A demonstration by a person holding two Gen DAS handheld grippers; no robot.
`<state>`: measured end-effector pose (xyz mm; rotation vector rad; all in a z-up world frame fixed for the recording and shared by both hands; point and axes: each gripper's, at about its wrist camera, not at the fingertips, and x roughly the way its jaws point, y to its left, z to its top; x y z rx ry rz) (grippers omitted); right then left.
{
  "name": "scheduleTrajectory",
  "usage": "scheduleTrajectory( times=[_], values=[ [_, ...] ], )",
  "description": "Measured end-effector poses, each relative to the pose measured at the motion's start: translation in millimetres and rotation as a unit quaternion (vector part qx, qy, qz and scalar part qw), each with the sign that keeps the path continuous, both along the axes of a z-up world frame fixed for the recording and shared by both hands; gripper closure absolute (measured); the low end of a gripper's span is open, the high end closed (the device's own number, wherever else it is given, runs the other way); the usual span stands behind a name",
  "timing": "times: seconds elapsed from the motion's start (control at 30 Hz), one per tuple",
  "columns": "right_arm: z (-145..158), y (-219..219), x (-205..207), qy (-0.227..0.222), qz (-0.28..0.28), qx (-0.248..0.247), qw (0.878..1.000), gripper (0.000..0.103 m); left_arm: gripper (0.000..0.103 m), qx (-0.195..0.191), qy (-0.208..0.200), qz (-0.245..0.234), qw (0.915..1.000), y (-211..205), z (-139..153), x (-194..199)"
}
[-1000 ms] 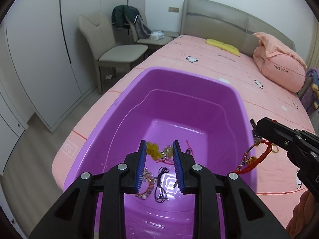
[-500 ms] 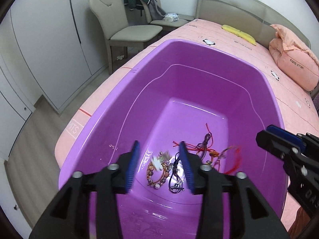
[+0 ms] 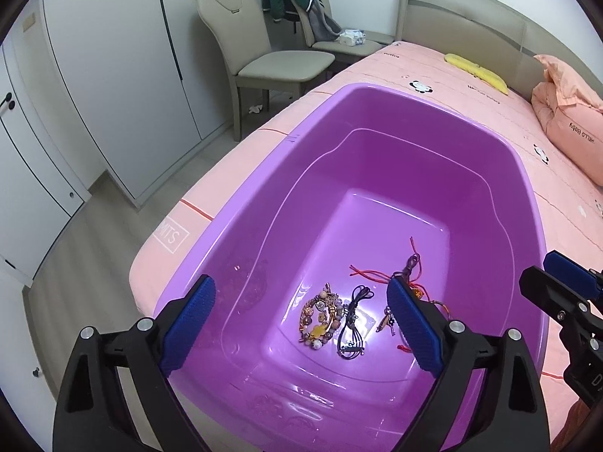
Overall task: Organize jewelry
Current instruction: 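Open both tools to release charm and bracelet into the tub, then move both open tools back toward the black watch and braided bracelet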
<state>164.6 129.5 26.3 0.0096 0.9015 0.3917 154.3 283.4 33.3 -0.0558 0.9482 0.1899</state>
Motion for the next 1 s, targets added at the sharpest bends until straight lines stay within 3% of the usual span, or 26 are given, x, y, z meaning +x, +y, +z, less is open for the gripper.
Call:
scheduleTrajectory(
  times=[0.57, 1.0],
  values=[
    [13.1, -28.6, -25.2, -0.015, -0.011, 0.016, 1.0, 0.054, 0.012, 0.007, -0.01, -0.018, 0.9998, -22.2, 16.5, -19.0],
    [27.4, -74.3, -56.8, -0.047, -0.036, 0.032, 0.998, 0.052, 0.012, 0.008, -0.025, -0.04, 0.9989, -62.5, 38.8, -34.3]
  ],
)
